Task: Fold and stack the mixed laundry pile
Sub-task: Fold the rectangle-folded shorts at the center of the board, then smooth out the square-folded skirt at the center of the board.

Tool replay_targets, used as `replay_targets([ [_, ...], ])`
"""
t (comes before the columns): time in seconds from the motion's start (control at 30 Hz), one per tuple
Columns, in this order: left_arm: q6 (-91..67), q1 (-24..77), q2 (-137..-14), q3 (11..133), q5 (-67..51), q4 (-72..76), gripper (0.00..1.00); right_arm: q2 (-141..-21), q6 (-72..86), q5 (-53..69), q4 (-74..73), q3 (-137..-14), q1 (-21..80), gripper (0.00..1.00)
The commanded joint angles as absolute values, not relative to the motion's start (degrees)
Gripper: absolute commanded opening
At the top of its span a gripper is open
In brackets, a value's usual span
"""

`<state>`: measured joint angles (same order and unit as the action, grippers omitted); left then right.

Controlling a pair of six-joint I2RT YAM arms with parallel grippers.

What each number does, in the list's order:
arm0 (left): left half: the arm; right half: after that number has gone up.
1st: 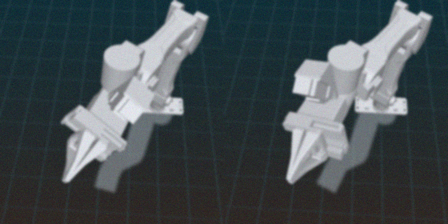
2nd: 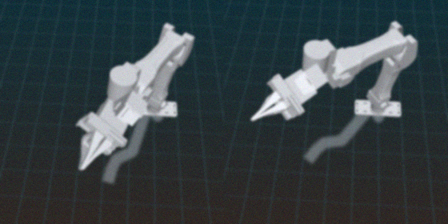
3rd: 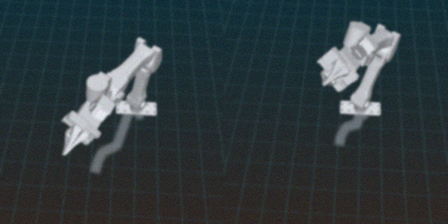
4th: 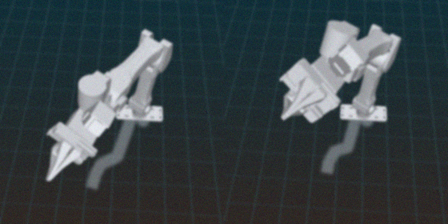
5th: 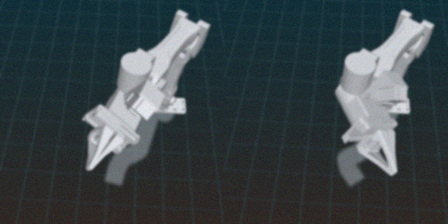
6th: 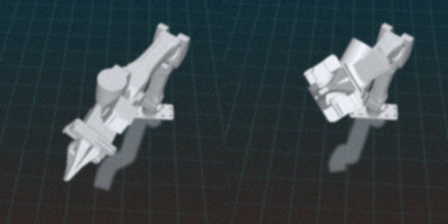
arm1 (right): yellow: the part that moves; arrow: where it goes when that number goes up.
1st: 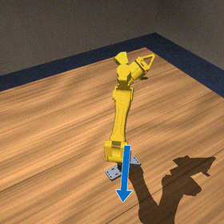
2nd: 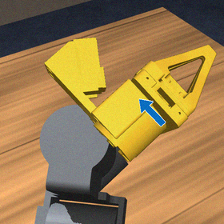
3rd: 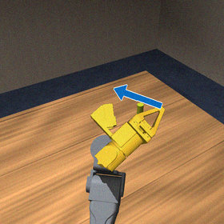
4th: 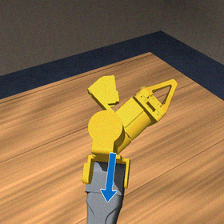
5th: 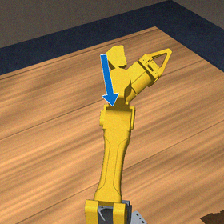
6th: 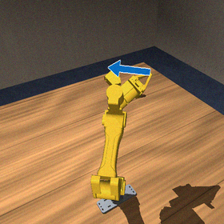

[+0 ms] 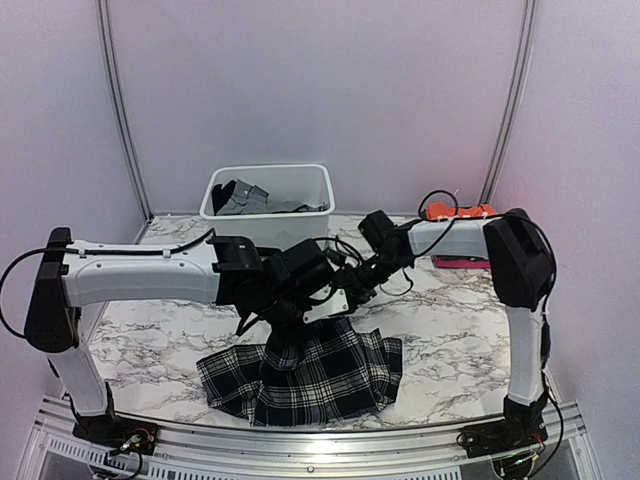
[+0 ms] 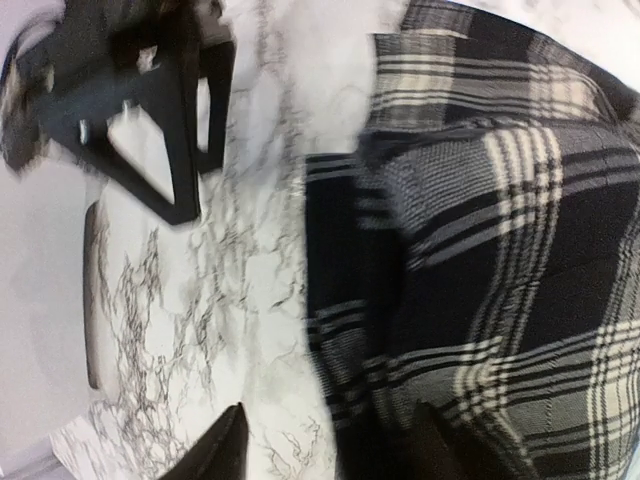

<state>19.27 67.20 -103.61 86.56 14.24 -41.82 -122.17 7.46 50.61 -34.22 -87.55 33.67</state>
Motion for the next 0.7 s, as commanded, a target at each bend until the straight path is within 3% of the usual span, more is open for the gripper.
replay_targets([
  [0.0, 9.6, 62.0, -96.9, 87.0, 16.0, -37.7, 0.70, -112.7, 13.6, 46.6, -31.0, -88.8, 28.1, 0.59],
  [0.13, -2.4, 59.8, -89.0, 84.8, 18.8, -35.4, 0.98, -103.5, 15.9, 48.0, -29.1, -82.4, 26.5, 0.69],
  [0.2, -11.0, 59.8, -85.5, 83.5, 21.3, -35.5, 0.99, -98.6, 16.5, 49.4, -28.5, -78.9, 26.7, 0.70],
  [0.33, -26.8, 59.8, -78.6, 77.5, 12.7, -34.0, 0.99, -89.3, 19.1, 50.5, -26.5, -70.5, 28.7, 0.75],
  [0.47, -38.1, 61.5, -71.1, 63.8, 7.4, -26.3, 0.99, -84.3, 18.2, 49.2, -26.2, -62.4, 32.2, 0.79],
  [0.67, -43.0, 63.7, -66.4, 52.5, 6.1, -18.5, 0.99, -82.2, 17.1, 46.6, -22.8, -53.9, 36.3, 0.79],
])
